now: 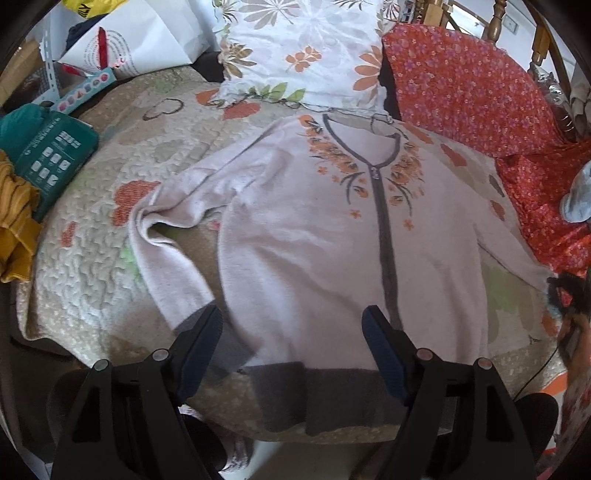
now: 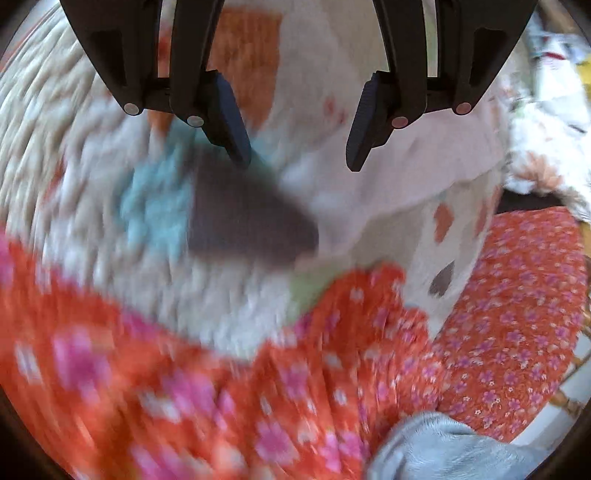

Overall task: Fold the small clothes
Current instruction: 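Move the right gripper to the grey cuff of the other sleeve and grasp it, then carry the grey cuff across the cardigan body with the right gripper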

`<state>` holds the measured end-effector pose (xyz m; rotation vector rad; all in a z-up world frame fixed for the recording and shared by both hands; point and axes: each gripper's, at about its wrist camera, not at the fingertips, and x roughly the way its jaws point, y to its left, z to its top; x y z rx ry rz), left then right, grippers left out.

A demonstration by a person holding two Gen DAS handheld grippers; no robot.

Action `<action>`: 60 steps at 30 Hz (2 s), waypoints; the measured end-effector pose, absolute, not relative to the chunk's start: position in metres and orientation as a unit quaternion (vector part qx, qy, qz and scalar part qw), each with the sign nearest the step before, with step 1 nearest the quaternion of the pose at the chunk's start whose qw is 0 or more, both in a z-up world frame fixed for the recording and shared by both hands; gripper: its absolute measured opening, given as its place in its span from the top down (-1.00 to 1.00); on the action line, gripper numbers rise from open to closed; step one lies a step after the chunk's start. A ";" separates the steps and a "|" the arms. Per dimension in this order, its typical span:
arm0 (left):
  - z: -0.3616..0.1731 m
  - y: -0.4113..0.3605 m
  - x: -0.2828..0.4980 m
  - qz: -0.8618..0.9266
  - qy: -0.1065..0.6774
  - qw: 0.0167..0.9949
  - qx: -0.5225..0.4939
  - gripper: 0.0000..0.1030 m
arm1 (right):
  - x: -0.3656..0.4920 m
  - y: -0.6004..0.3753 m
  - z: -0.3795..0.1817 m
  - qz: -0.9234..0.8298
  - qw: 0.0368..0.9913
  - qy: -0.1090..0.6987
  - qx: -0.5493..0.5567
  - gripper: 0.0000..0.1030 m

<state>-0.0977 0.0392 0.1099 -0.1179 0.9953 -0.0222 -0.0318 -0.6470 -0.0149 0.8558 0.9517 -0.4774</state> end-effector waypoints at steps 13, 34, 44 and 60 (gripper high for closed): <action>0.096 0.008 -0.087 -0.013 0.501 0.864 -0.050 -0.49 | -0.036 -0.713 0.043 -0.211 0.812 0.405 0.363 -0.16; 0.114 0.003 -0.090 -0.030 0.493 0.869 -0.045 -0.49 | -0.033 -0.694 -0.012 -0.179 0.787 0.365 0.464 0.83; 0.134 0.091 -0.008 -0.001 0.418 0.903 -0.104 -0.49 | 0.007 -0.587 0.098 -0.073 0.847 0.371 0.374 0.83; 0.120 0.285 0.030 0.122 0.348 0.881 -0.295 -0.49 | 0.188 -0.221 0.093 0.143 0.839 0.485 0.200 0.83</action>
